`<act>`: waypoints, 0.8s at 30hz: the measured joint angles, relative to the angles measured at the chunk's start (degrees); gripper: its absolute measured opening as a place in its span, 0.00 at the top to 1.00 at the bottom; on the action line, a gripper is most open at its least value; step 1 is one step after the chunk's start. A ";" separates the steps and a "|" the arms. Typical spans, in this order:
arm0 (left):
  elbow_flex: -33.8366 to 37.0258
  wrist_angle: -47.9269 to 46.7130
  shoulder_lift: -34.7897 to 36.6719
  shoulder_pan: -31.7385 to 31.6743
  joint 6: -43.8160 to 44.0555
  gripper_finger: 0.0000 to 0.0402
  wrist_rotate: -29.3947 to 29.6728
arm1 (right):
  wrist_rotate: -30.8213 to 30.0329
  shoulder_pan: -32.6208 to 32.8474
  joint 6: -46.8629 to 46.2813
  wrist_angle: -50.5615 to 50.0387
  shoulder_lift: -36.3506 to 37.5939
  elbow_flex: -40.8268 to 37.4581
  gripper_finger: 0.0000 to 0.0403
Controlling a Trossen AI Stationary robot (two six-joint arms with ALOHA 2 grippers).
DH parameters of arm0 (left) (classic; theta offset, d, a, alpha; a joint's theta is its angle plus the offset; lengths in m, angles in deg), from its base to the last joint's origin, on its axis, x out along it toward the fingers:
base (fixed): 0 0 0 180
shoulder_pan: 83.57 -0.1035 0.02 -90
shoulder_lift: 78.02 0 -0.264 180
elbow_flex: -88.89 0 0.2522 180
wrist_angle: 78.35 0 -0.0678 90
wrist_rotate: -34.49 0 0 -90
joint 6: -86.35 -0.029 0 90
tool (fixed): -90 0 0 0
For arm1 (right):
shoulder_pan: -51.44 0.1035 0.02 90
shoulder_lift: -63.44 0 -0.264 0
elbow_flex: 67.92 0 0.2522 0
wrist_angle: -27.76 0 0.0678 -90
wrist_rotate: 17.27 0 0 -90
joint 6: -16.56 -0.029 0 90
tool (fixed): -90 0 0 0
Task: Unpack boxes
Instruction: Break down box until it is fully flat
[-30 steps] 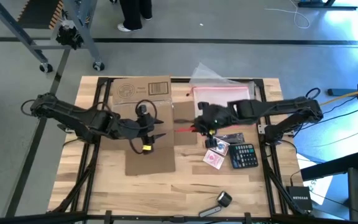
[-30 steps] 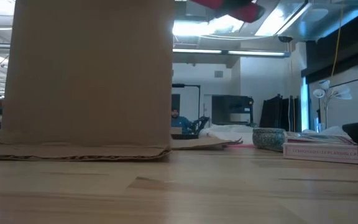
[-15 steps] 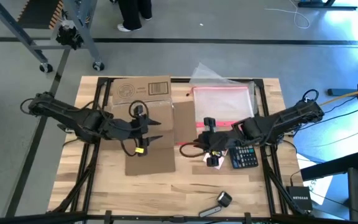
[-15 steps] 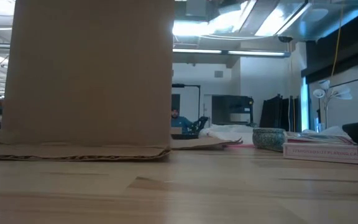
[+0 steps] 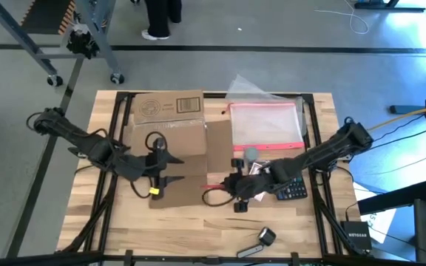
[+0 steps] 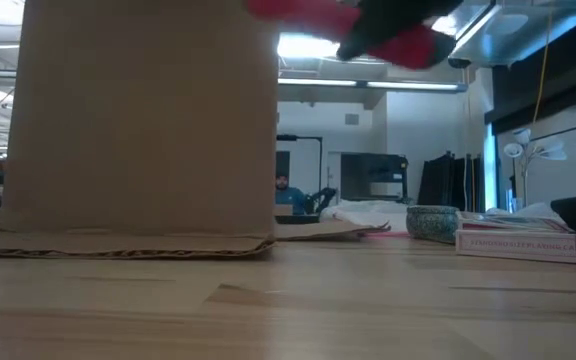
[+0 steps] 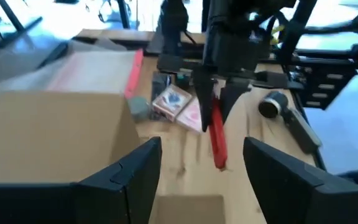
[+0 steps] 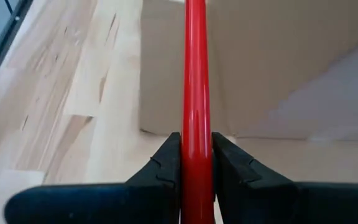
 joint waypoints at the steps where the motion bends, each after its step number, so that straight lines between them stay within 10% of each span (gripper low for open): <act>1: 0.00 -0.72 0.00 0.84 1.20 0.45 0.15 | 0.00 0.34 0.00 0.97 -1.22 0.00 0.85; 24: 2.43 -12.95 -0.24 11.27 17.78 0.45 7.05 | 2.62 3.69 -7.04 3.17 -18.38 0.04 0.85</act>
